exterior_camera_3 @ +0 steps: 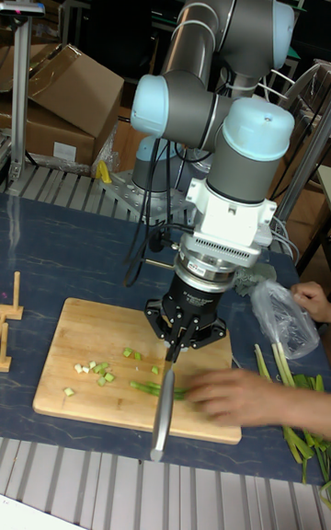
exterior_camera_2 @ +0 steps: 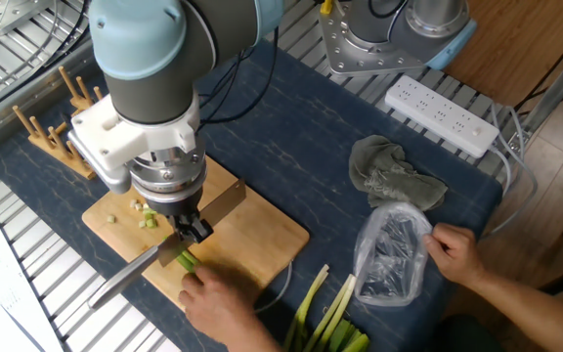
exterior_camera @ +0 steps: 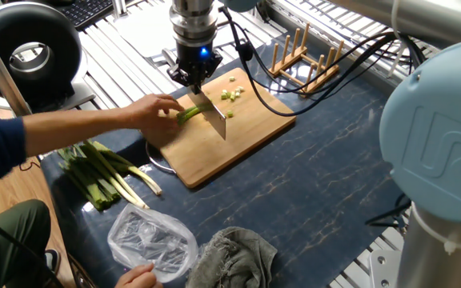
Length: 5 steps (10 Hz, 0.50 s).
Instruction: Chop the scallions
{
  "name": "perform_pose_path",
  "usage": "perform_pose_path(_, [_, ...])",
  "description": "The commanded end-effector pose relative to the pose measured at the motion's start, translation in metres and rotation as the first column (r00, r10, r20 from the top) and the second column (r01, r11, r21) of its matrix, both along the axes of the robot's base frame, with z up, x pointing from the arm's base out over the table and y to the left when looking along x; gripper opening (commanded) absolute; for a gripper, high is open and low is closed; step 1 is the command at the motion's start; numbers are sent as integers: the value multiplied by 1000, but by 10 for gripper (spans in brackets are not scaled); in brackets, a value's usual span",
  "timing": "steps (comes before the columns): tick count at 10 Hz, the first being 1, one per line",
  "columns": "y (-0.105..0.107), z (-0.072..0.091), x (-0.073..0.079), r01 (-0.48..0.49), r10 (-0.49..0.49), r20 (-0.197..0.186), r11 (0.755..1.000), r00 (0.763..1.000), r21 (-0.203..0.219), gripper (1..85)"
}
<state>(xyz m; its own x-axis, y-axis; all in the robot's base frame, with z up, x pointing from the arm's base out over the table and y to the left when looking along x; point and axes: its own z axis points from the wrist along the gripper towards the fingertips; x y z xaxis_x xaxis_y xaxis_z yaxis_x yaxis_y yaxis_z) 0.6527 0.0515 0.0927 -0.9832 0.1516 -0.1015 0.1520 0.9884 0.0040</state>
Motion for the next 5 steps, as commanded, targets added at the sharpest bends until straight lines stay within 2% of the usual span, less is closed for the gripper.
perform_pose_path(1, [-2,-4,5,0,0,6,1000,1000,6,13])
perform_pose_path(5, [-2,-13,12,-3,3,15,1000,1000,3,13])
